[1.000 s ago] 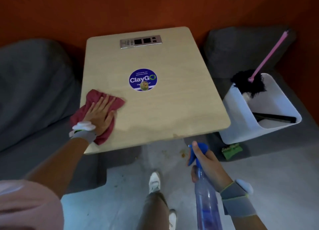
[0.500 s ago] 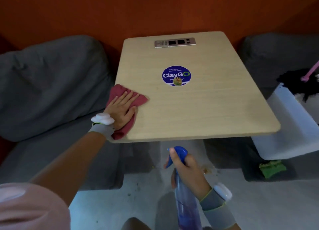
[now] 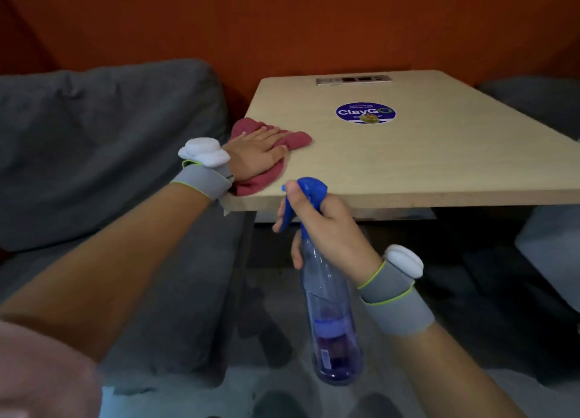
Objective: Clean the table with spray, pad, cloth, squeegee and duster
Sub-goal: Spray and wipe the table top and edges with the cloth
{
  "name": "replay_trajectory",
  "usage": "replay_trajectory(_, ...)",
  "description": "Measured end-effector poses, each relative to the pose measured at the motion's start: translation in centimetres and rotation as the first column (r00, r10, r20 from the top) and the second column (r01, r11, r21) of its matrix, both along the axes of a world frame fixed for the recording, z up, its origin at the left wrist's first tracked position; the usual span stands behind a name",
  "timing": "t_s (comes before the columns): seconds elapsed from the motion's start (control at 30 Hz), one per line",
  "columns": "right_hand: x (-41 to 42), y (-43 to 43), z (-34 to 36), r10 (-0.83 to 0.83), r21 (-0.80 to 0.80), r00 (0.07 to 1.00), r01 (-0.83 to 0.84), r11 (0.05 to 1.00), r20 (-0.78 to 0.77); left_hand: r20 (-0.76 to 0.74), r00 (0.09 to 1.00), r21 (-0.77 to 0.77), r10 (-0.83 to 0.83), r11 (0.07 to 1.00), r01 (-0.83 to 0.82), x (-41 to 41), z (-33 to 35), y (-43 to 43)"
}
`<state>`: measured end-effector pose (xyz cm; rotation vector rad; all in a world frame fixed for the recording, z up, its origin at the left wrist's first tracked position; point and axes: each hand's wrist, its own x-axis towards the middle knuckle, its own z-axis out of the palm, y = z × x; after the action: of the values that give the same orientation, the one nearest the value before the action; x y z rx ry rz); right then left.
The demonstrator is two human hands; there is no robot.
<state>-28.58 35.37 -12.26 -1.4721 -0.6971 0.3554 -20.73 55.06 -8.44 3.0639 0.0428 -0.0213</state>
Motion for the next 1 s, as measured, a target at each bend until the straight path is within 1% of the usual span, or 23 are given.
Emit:
replay_trajectory(0.07,-0.7,0.1,-0.2,-0.017,0.038,0.997,0.014,0.999,0.072,0.038,0.999,0.015,-0.006,1.000,0.005,0.1,-0.5,0.3)
replay_trajectory(0.13,-0.8,0.1,-0.1,-0.048,0.053,0.995,0.043,0.998,0.089,0.014,1.000,-0.013,-0.006,1.000,0.007,0.6,0.0,0.2)
replay_trajectory(0.2,-1.7,0.3,-1.0,-0.127,0.063,0.972,0.117,0.991,0.196,0.029,0.999,-0.055,-0.032,0.998,0.033,0.8,-0.2,0.4)
replay_trajectory(0.27,-2.9,0.5,-2.2,-0.243,0.076,0.920,0.231,0.970,0.308,0.046,0.996,-0.111,-0.073,0.991,0.078,0.8,-0.2,0.8)
replay_trajectory(0.33,-3.8,0.3,-3.4,-0.318,0.098,0.891,0.303,0.948,0.323,0.016,0.998,-0.150,-0.064,0.987,0.066,0.8,-0.5,0.9)
replay_trajectory(0.47,-5.4,0.8,-4.5,-0.431,0.115,0.839,0.418,0.901,0.332,0.045,0.995,-0.178,-0.088,0.979,0.095,0.0,-0.3,0.5)
replay_trajectory(0.57,-4.7,1.8,-4.4,-0.510,0.106,0.781,0.509,0.854,0.361,0.038,0.997,-0.156,-0.066,0.985,0.071,-0.6,0.0,0.0)
replay_trajectory(0.63,-4.1,2.2,-4.5,-0.546,0.107,0.730,0.556,0.824,0.412,0.041,0.998,-0.100,-0.053,0.993,0.057,-0.8,0.0,-0.2)
replay_trajectory(0.73,-3.5,2.2,-4.8,-0.594,0.173,0.633,0.599,0.782,0.496,0.036,0.999,-0.042,-0.036,0.998,0.037,-0.9,0.3,-0.4)
replay_trajectory(0.8,-3.3,1.9,-5.3,-0.605,0.214,0.613,0.590,0.778,0.508,0.040,0.998,-0.037,-0.050,0.998,0.052,-1.2,0.3,-0.6)
replay_trajectory(0.87,-3.1,1.5,-5.8,-0.611,0.209,0.594,0.606,0.768,0.523,0.059,0.998,-0.078,-0.005,0.997,0.010,-1.0,0.2,-0.8)
replay_trajectory(0.93,-3.0,1.2,-6.0,-0.640,0.213,0.555,0.643,0.735,0.532,0.074,0.996,-0.103,0.044,0.994,-0.036,-0.9,0.2,-0.9)
replay_trajectory(1.0,-3.0,0.6,-6.2,-0.672,0.234,0.519,0.672,0.702,0.528,0.065,0.997,-0.107,0.044,0.994,-0.037,-0.9,0.1,-1.0)
